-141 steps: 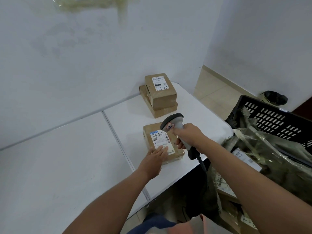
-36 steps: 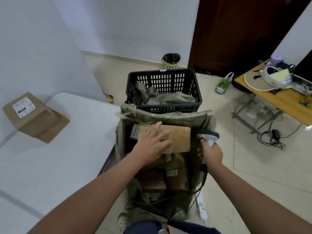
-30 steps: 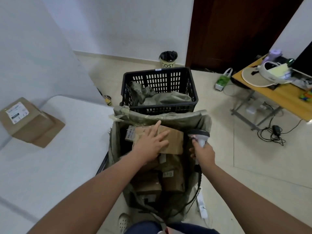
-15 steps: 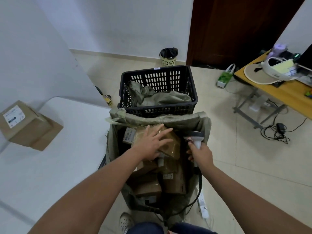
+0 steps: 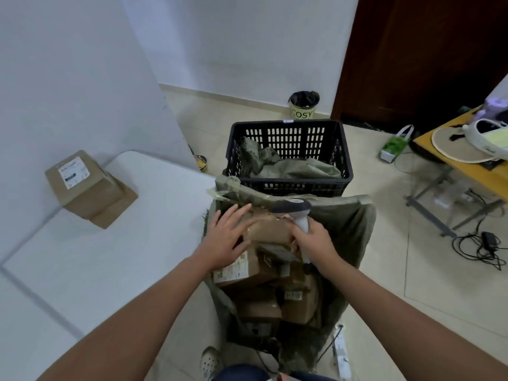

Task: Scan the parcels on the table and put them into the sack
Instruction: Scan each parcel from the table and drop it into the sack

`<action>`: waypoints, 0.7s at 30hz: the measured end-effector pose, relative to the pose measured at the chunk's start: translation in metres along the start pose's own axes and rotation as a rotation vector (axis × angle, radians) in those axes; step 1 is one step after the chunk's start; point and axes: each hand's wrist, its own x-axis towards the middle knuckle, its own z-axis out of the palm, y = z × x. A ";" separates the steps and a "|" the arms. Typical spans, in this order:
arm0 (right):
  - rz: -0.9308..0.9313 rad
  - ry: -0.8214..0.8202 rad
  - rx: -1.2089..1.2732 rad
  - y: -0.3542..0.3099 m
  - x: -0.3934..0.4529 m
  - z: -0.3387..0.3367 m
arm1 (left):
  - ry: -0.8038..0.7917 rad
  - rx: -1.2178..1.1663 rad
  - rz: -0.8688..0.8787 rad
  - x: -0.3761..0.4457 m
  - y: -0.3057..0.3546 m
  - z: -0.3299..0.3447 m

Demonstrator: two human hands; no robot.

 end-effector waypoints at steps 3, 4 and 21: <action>-0.010 -0.120 -0.028 -0.021 -0.003 0.046 | 0.013 -0.045 -0.175 -0.045 -0.042 0.001; -0.020 -0.179 -0.031 -0.028 -0.004 0.062 | 0.018 -0.064 -0.227 -0.063 -0.055 0.002; -0.139 -0.462 -0.214 -0.126 0.011 0.362 | -0.213 -0.258 -0.806 -0.320 -0.281 -0.004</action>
